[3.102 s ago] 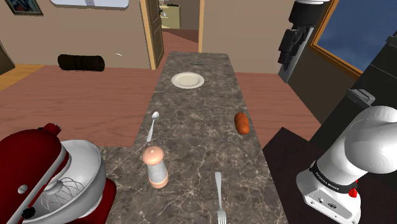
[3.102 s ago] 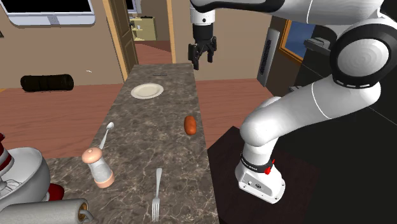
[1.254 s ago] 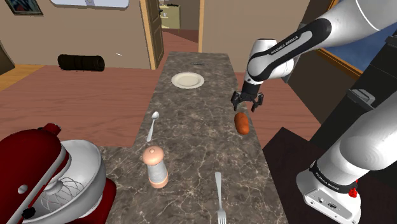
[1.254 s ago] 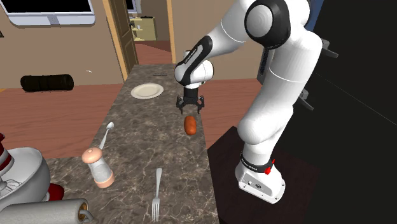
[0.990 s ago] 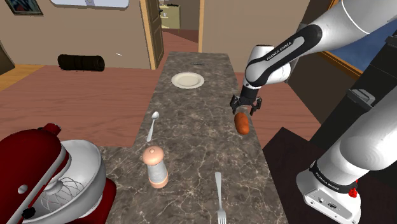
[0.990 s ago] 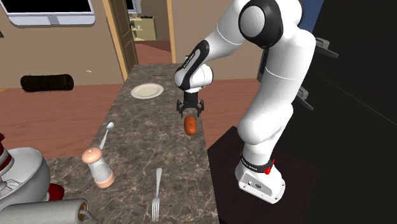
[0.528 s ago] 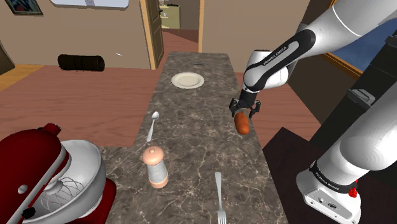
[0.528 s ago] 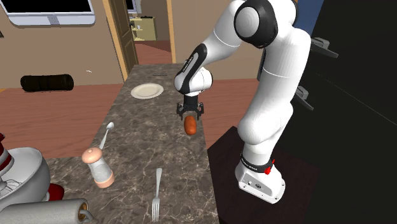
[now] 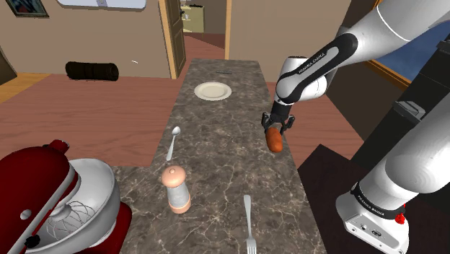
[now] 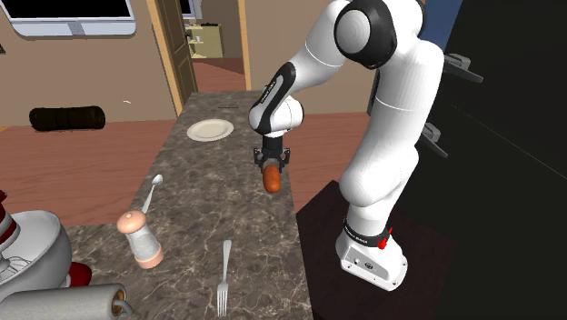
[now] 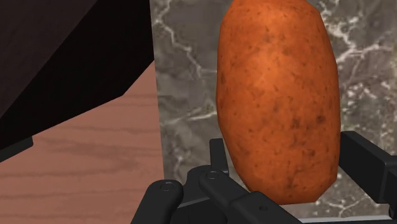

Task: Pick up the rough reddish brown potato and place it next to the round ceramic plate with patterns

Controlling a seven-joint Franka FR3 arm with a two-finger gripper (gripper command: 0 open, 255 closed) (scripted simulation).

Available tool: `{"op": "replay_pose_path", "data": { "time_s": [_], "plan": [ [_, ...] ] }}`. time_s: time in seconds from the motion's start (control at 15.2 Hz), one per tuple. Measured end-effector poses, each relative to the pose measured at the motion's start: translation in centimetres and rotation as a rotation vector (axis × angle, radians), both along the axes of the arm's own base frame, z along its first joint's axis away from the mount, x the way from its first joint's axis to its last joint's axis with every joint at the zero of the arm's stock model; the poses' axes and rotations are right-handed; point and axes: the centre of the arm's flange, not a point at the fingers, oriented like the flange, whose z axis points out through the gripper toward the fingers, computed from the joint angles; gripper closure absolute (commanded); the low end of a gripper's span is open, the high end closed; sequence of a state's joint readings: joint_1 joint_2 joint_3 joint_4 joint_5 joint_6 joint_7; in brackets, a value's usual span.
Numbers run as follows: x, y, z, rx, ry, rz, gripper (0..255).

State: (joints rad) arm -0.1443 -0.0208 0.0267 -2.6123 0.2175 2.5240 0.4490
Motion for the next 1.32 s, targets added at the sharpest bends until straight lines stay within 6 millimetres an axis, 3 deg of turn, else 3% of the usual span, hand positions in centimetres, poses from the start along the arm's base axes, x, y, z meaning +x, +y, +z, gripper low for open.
{"op": "replay_pose_path", "data": {
  "time_s": [0.46, 1.32],
  "plan": [
    [0.0, 0.0, 0.6, 0.0, 0.0, 0.0, 255],
    [0.1, 0.1, 7.3, 0.0, 0.0, 0.0, 255]
  ]
}}
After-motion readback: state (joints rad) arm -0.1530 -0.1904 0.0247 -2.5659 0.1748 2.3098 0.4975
